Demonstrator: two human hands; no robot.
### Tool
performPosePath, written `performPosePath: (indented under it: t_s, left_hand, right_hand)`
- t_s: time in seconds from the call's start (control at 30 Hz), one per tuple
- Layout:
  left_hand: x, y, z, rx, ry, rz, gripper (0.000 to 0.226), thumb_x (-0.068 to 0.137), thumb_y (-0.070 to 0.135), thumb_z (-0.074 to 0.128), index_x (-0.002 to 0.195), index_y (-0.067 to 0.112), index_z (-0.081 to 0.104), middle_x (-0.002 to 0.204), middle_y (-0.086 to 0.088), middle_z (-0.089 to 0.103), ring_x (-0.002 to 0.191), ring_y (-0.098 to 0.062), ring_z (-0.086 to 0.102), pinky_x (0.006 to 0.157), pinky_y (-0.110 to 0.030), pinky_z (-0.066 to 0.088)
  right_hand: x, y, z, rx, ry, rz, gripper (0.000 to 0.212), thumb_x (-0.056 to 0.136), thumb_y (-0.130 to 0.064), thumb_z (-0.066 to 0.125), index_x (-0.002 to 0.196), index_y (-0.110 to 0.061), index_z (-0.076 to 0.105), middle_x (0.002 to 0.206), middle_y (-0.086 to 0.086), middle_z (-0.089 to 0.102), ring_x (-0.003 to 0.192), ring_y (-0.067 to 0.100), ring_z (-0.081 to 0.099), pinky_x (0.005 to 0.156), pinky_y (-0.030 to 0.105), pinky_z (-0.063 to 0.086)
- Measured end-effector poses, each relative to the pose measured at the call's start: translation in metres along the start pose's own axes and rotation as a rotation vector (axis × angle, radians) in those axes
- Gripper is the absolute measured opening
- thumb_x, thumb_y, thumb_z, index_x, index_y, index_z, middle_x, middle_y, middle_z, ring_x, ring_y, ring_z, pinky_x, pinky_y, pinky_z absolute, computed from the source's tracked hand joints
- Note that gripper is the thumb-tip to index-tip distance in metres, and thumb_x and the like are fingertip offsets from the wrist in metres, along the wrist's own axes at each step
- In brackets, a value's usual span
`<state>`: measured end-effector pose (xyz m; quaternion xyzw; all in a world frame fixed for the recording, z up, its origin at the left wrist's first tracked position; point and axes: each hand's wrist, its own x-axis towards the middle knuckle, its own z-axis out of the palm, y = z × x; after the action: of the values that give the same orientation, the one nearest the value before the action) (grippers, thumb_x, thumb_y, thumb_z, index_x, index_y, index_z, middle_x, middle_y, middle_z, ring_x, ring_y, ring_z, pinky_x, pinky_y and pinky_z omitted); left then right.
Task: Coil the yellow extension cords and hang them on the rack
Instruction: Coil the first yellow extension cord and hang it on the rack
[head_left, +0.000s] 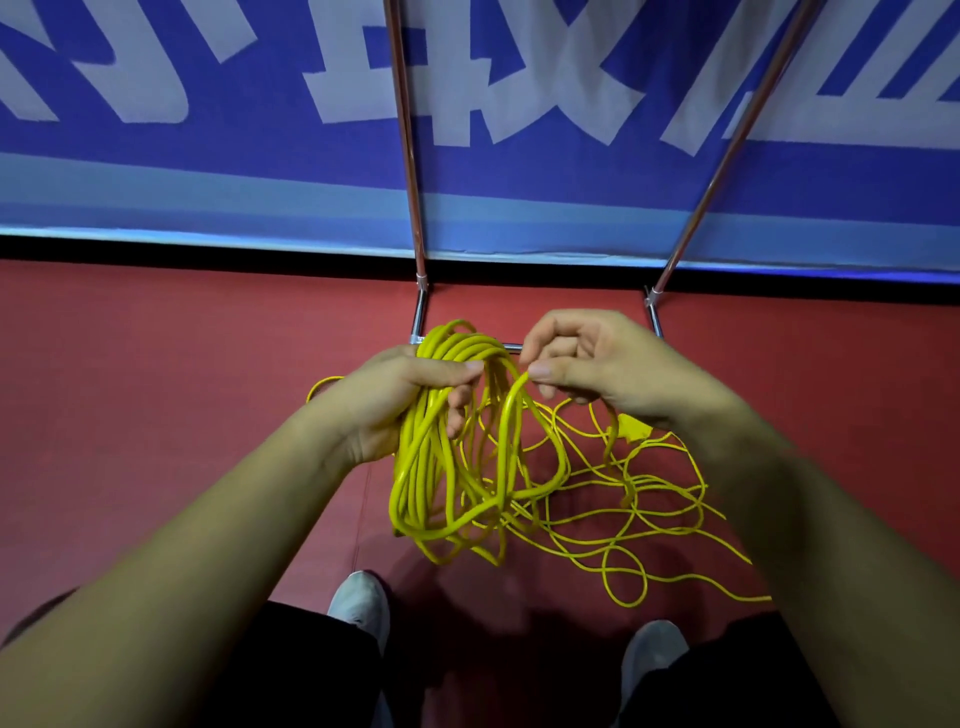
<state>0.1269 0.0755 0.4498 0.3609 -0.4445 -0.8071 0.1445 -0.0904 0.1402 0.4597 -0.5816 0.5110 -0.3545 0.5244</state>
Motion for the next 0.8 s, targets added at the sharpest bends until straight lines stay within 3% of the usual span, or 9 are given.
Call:
performPosePath:
  t_s: [0.1, 0.2, 0.3, 0.37, 0.43, 0.57, 0.67, 0.73, 0.8]
  left_hand:
    - [0.006, -0.002, -0.006, 0.01, 0.062, 0.072, 0.014, 0.079, 0.018, 0.065, 0.068, 0.014, 0.058, 0.051, 0.0, 0.046, 0.042, -0.016, 0.046, 0.045, -0.023, 0.042]
    - [0.013, -0.001, -0.015, 0.022, 0.22, 0.165, 0.013, 0.086, 0.016, 0.064, 0.077, 0.014, 0.056, 0.052, 0.001, 0.047, 0.044, -0.015, 0.047, 0.046, -0.023, 0.043]
    - [0.018, 0.003, -0.03, 0.028, 0.362, 0.269, 0.024, 0.09, 0.019, 0.064, 0.068, 0.017, 0.054, 0.056, 0.0, 0.048, 0.047, -0.015, 0.049, 0.049, -0.025, 0.044]
    - [0.019, 0.005, -0.038, 0.058, 0.417, 0.301, 0.025, 0.09, 0.021, 0.065, 0.068, 0.016, 0.054, 0.058, -0.002, 0.05, 0.049, -0.016, 0.051, 0.05, -0.025, 0.043]
    - [0.017, 0.003, -0.038, 0.161, 0.427, 0.288, 0.026, 0.089, 0.022, 0.066, 0.067, 0.014, 0.055, 0.059, -0.004, 0.052, 0.049, -0.017, 0.053, 0.049, -0.025, 0.042]
    - [0.01, -0.003, -0.015, 0.292, 0.279, 0.158, 0.024, 0.091, 0.017, 0.063, 0.071, 0.005, 0.061, 0.057, -0.006, 0.061, 0.046, -0.016, 0.058, 0.046, -0.024, 0.047]
    - [0.003, -0.005, -0.001, 0.176, 0.056, 0.051, 0.02, 0.088, 0.017, 0.06, 0.078, 0.005, 0.073, 0.069, -0.013, 0.07, 0.056, -0.02, 0.067, 0.059, -0.029, 0.056]
    - [-0.001, -0.005, 0.005, 0.067, -0.029, 0.003, 0.021, 0.084, 0.019, 0.058, 0.078, 0.011, 0.076, 0.071, -0.014, 0.071, 0.059, -0.021, 0.07, 0.062, -0.031, 0.057]
    - [-0.004, -0.005, 0.01, 0.01, -0.018, -0.007, 0.021, 0.085, 0.02, 0.054, 0.078, 0.011, 0.072, 0.063, -0.007, 0.07, 0.054, -0.017, 0.068, 0.054, -0.027, 0.056]
  right_hand:
    - [-0.006, -0.001, -0.01, -0.243, -0.109, 0.07, 0.004, 0.091, -0.005, 0.062, 0.094, -0.005, 0.065, 0.066, 0.006, 0.065, 0.048, 0.0, 0.047, 0.047, 0.012, 0.031]
    - [-0.011, 0.003, -0.023, -0.454, -0.224, 0.218, 0.006, 0.089, -0.009, 0.065, 0.093, -0.01, 0.07, 0.066, 0.004, 0.069, 0.052, 0.008, 0.046, 0.049, 0.021, 0.032]
    - [-0.017, 0.004, -0.032, -0.6, -0.278, 0.321, 0.011, 0.088, -0.009, 0.064, 0.089, -0.017, 0.071, 0.065, 0.001, 0.07, 0.052, 0.011, 0.042, 0.051, 0.023, 0.031]
    - [-0.019, 0.002, -0.03, -0.551, -0.356, 0.302, 0.011, 0.09, -0.01, 0.063, 0.093, -0.017, 0.071, 0.066, -0.001, 0.069, 0.053, 0.009, 0.045, 0.052, 0.024, 0.031]
    - [-0.017, -0.001, -0.022, -0.383, -0.404, 0.205, 0.01, 0.092, -0.012, 0.062, 0.097, -0.015, 0.07, 0.067, -0.001, 0.069, 0.058, 0.018, 0.044, 0.053, 0.029, 0.029]
    - [-0.005, -0.002, 0.009, -0.045, -0.209, 0.05, 0.01, 0.094, -0.004, 0.056, 0.097, -0.009, 0.065, 0.068, 0.004, 0.068, 0.045, 0.007, 0.035, 0.042, 0.017, 0.029]
    - [0.006, 0.004, 0.027, 0.186, 0.02, -0.003, 0.007, 0.092, -0.001, 0.057, 0.092, -0.008, 0.058, 0.066, 0.007, 0.067, 0.041, 0.006, 0.032, 0.04, 0.017, 0.027]
    - [0.011, 0.006, 0.031, 0.232, 0.136, -0.021, 0.012, 0.091, 0.0, 0.058, 0.089, -0.011, 0.054, 0.063, 0.009, 0.066, 0.04, 0.007, 0.032, 0.04, 0.018, 0.025]
    - [0.013, 0.005, 0.029, 0.212, 0.197, -0.023, 0.013, 0.09, -0.003, 0.062, 0.088, -0.013, 0.052, 0.06, 0.008, 0.063, 0.04, 0.009, 0.033, 0.04, 0.019, 0.023]
